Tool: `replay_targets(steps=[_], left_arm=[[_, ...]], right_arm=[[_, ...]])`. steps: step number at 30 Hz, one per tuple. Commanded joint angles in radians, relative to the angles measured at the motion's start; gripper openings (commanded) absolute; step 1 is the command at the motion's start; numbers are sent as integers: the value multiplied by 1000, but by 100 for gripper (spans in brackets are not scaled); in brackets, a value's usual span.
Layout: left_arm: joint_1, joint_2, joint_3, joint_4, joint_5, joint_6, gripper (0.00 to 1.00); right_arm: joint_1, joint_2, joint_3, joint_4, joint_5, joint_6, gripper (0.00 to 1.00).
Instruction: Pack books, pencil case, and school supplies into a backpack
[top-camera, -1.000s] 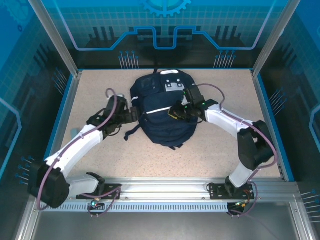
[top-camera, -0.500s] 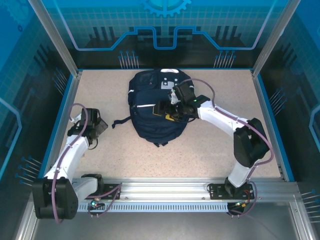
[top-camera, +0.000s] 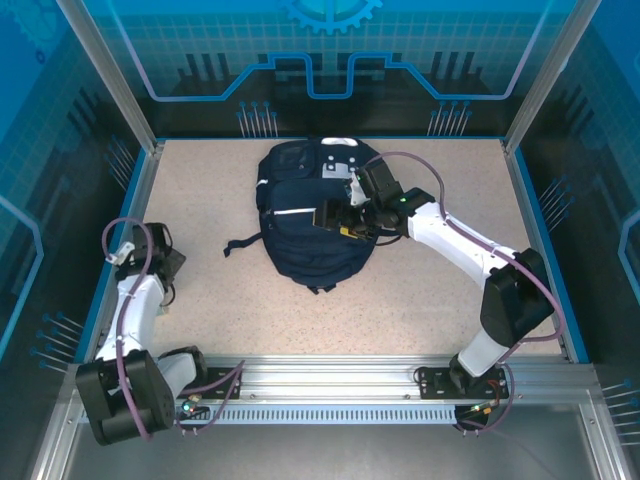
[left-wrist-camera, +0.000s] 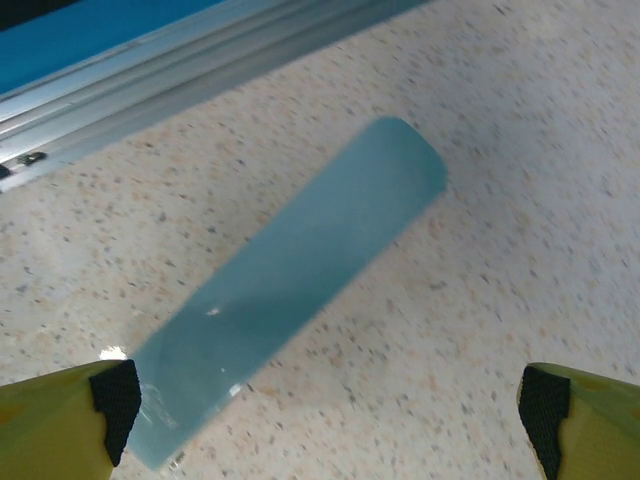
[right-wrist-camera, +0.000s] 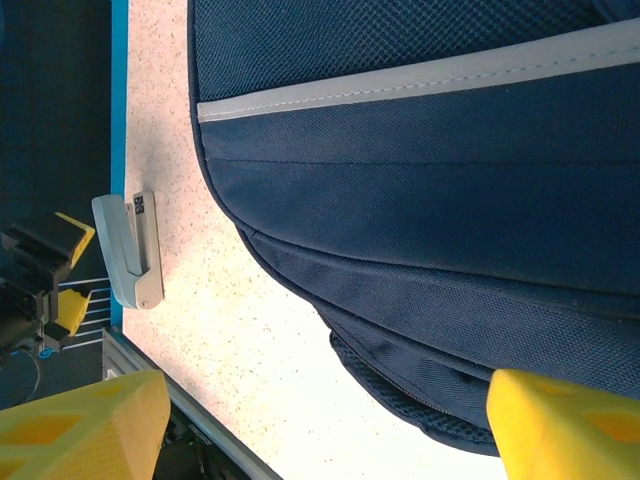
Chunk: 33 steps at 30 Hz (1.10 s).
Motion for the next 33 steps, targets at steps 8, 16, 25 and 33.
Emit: replay_targets(steps=[8,16,25,33], left_arm=[[115,197,76,78,108,90,99],[127,313,121,104,318,160,88],[98,312,102,94,305,149,50],[5,294,96,79,311,138,27]], right_arm=[[11,18,64,-47,-13,-6,87],[21,11,60,-59,-5,-2,87],[20,5,44,-63,5,0,86],[17,-6,15,-42,17,-3,85]])
